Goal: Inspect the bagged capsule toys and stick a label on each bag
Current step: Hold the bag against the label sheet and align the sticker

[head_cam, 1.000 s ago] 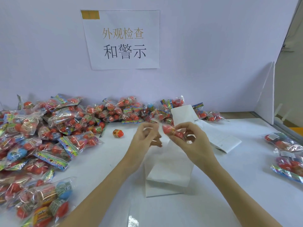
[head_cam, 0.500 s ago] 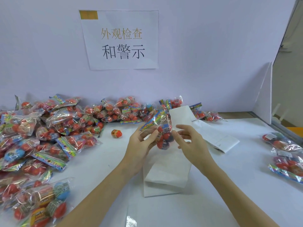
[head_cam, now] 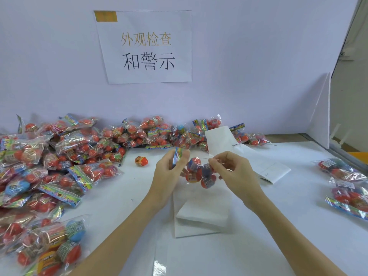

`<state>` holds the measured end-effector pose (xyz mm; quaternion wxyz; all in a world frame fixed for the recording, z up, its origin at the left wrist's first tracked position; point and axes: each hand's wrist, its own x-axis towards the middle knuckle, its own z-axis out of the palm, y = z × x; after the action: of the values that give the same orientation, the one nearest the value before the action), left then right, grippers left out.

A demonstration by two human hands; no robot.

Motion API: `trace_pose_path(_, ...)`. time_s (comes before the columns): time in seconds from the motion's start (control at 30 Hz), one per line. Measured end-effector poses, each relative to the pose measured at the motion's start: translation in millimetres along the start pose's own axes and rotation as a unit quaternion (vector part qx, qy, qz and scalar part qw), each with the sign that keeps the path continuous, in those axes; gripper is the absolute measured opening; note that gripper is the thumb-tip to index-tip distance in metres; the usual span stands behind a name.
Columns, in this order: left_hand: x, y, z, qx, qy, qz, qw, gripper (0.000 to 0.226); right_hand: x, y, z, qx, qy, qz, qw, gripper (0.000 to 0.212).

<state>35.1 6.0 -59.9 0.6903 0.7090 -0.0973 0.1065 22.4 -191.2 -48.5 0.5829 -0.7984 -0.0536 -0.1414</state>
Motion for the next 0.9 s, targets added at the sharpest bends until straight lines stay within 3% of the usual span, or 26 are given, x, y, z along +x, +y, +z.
trace_pose_path(0.23,4,1,-1,-0.019,0.074,-0.021,0.997,0.032,-1,-1,3,-0.033,0.010,-0.013,0.999,0.013)
trace_pose_path(0.43,0,1,1,0.023,0.041,0.028,0.999,0.025,-4,-5,3,-0.029,0.029,-0.050,0.998,0.013)
trace_pose_path(0.6,0,6,-4,0.050,0.029,0.055,0.997,0.021,-3,-5,-2,0.080,-0.025,0.025,0.996,0.011)
trace_pose_path(0.77,1,7,-5,0.102,0.032,0.104,0.989,0.025,-5,-5,1,-0.075,0.048,-0.105,0.991,0.013)
trace_pose_path(0.83,2,6,-5,0.086,0.039,0.099,0.991,0.024,-5,-7,2,-0.048,0.037,-0.078,0.995,0.022)
trace_pose_path(0.9,4,5,-6,0.067,0.055,0.086,0.993,0.026,-4,-11,2,0.016,-0.048,0.019,0.999,0.046)
